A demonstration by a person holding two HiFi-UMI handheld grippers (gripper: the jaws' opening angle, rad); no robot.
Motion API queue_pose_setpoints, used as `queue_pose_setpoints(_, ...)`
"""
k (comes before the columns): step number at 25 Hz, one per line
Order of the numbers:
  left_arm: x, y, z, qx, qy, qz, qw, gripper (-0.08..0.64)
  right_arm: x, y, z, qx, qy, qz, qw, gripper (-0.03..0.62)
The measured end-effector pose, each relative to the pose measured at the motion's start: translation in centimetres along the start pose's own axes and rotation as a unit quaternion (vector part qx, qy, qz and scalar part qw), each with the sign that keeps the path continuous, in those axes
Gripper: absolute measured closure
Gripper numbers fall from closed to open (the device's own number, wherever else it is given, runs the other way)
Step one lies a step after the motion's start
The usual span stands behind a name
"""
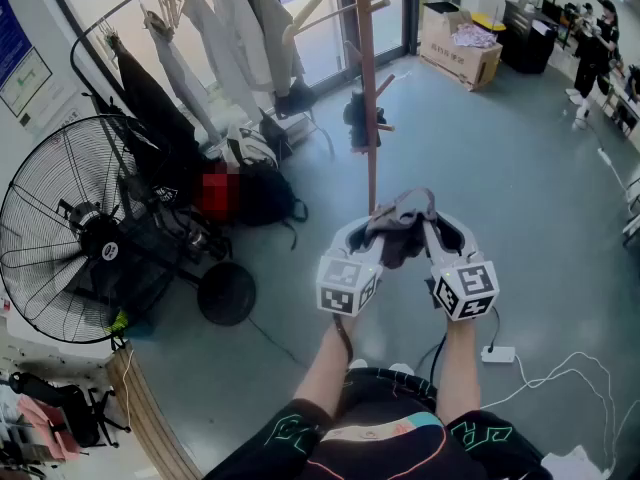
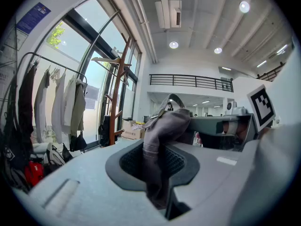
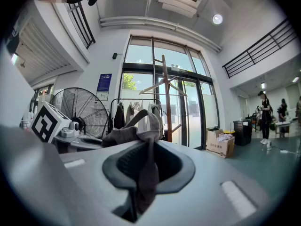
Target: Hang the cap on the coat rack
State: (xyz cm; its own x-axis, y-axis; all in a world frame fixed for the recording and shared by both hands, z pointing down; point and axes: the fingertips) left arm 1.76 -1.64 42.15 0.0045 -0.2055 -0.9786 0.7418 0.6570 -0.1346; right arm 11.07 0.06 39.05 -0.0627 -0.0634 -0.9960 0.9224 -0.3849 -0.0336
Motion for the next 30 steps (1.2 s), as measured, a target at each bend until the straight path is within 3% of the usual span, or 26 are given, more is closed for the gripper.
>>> queue_pose_setpoints(19, -1.3, -3.6, -0.3, -0.031, 0.013, -0.039, 0.9986, 0.489, -0.2, -2.1, 1.9, -0.023, -0.036, -0.035, 0.999, 0.540)
queue_pose_setpoints(30, -0.8, -5.6, -0.6, -0.025, 0.020, -0.057, 0.9978, 0.488, 0.2, -3.1, 3.4, -0.017, -0.047, -0.053, 0.997, 0.540)
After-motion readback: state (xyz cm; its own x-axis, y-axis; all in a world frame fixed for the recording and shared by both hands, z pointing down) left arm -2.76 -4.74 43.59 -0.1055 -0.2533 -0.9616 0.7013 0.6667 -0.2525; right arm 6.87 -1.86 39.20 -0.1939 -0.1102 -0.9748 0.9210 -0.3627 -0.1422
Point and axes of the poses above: the fingertips, and each gripper's own axes: z forward along the fingers, y to its right, x out of its top, and after that the axes turned 2 degrees about -z, right-handed
